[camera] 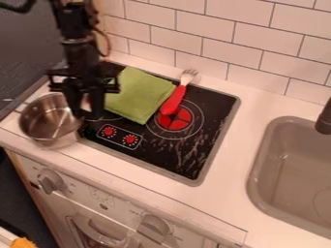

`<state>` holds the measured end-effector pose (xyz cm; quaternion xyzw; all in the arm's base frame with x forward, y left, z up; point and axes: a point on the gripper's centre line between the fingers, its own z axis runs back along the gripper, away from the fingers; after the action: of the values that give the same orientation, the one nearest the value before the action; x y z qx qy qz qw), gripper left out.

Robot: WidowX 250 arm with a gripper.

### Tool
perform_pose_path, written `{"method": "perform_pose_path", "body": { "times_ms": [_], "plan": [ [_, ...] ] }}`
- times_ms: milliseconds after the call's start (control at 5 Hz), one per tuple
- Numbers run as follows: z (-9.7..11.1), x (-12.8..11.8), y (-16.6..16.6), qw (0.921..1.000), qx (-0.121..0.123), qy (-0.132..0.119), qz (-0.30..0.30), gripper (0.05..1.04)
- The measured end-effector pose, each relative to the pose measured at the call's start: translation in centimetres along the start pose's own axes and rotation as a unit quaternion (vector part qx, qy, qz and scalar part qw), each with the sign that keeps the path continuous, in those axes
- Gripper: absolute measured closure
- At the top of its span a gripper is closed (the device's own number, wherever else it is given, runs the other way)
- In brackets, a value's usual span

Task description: Put the sushi object in the pot.

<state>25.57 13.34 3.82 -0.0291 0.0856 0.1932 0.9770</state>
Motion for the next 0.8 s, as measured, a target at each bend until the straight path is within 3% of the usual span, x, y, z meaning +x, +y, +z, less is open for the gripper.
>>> {"method": "perform_pose_path", "body": {
  "times_ms": [200,400,600,800],
  "plan": [
    [0.4,-0.5,-0.3,0.9954,-0.043,-0.046,-0.072,0.716],
    [1.2,-1.1,-1.0,0.9867,-0.055,-0.090,-0.124,0.717],
    [2.3,-1.6,0.2,0.9846,-0.048,-0.121,-0.117,0.717],
    [1.8,-1.7,2.3,0.9914,-0.043,-0.104,-0.068,0.717]
  ]
}}
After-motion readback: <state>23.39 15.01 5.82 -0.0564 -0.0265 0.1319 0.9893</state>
